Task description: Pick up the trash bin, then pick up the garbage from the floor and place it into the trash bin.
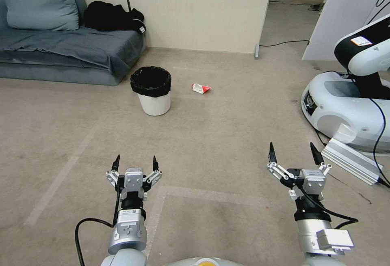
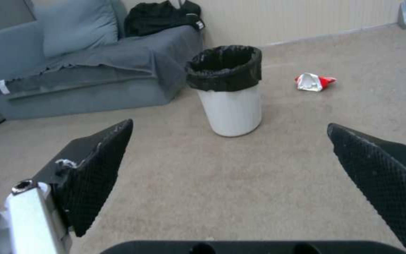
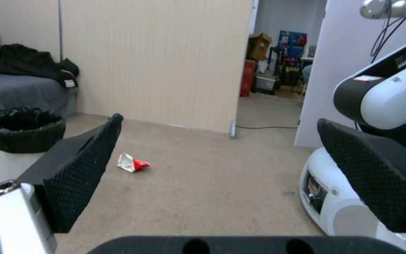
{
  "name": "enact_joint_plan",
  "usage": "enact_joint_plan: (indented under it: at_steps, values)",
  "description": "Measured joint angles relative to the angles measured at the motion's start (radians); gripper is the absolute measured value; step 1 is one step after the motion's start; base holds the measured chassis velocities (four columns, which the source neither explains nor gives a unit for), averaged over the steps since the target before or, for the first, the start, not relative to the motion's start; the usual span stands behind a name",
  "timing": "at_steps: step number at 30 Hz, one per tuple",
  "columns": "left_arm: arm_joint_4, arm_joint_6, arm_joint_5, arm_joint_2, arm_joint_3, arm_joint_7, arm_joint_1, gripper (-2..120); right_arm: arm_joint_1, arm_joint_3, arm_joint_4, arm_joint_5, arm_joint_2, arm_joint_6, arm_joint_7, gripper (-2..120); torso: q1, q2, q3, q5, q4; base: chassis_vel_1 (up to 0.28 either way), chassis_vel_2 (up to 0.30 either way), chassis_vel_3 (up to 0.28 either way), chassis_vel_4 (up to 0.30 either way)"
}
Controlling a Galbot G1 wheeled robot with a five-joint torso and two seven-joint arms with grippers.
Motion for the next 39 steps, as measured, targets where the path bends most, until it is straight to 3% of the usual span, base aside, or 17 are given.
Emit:
enact_joint_plan:
  at_steps: [39]
  values:
    - [-0.031, 0.008, 0.009, -0.018, -0.009, -0.01, 0.001, 100, 0.001, -0.003, 0.001, -0.001, -0.001, -0.022, 0.003, 100, 0.0, 0.0, 0.0, 0.0, 0.0, -0.141, 0.15, 0.146, -0.142]
